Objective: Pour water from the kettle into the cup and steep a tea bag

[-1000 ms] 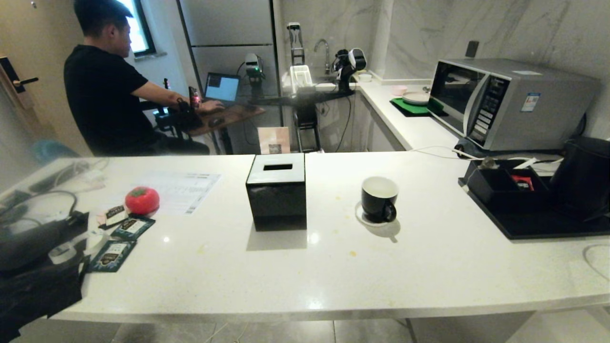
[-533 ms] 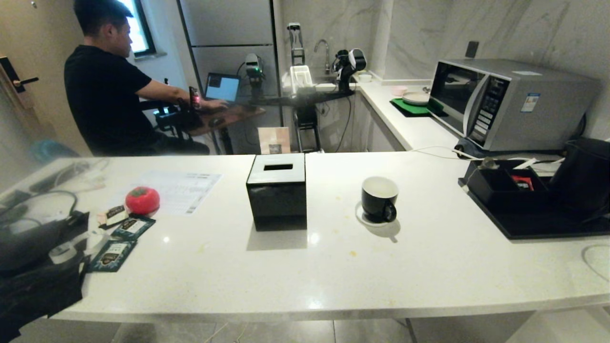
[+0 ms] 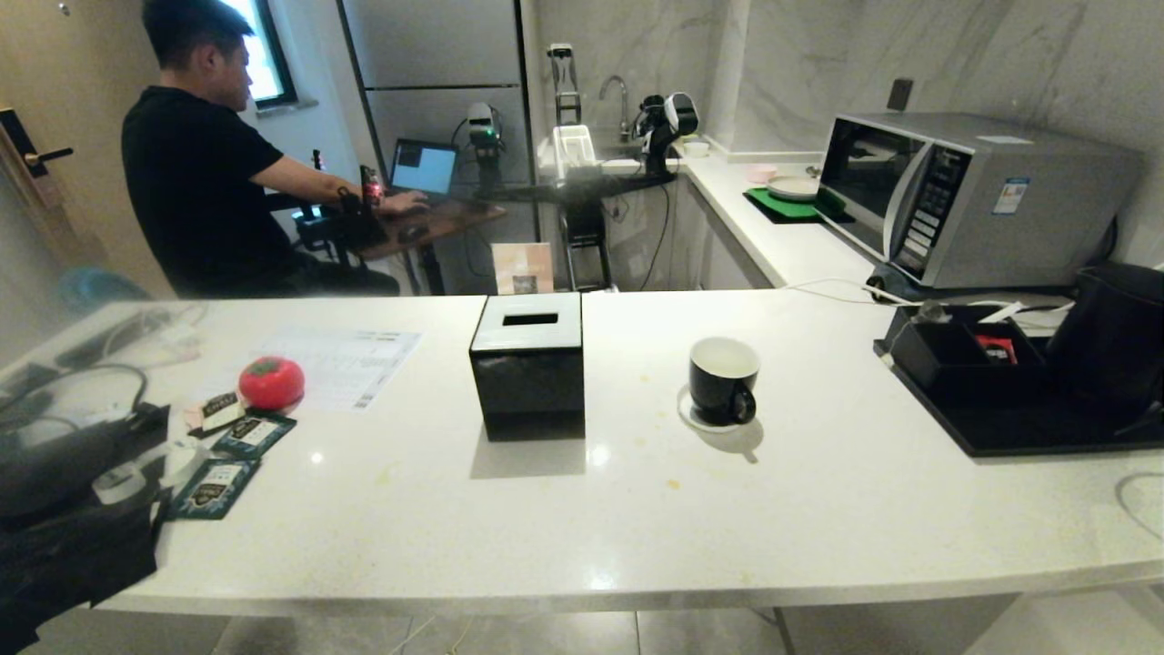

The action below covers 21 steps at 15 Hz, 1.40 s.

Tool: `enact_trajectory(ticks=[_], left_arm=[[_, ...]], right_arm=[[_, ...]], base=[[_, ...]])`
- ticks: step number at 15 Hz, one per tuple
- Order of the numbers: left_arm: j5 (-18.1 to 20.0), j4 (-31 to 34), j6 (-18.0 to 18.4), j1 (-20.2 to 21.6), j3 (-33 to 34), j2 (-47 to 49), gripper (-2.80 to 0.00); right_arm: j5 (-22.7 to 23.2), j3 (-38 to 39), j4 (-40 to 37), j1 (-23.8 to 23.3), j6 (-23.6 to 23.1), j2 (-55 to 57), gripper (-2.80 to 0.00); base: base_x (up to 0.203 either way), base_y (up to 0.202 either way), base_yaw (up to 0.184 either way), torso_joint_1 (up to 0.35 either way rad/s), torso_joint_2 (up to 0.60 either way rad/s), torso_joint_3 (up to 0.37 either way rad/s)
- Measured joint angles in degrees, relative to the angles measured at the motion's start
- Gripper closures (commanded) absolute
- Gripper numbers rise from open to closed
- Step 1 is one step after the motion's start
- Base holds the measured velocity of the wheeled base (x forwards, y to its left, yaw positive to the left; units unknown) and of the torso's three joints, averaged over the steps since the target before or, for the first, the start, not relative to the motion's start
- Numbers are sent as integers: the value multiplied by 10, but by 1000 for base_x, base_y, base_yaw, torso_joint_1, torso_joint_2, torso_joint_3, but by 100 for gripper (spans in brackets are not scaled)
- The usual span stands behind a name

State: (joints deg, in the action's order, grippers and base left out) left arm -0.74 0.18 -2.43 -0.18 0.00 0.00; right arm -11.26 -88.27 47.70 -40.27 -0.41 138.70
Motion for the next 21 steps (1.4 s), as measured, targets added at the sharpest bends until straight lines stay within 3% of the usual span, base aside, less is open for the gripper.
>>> enact_trajectory(ticks=[21], left_arm=[[0,0,0,0,0,0,0]], right_arm=[[0,190,104,-28,-3,-91,-280]], base=[[0,0,0,0,0,0]])
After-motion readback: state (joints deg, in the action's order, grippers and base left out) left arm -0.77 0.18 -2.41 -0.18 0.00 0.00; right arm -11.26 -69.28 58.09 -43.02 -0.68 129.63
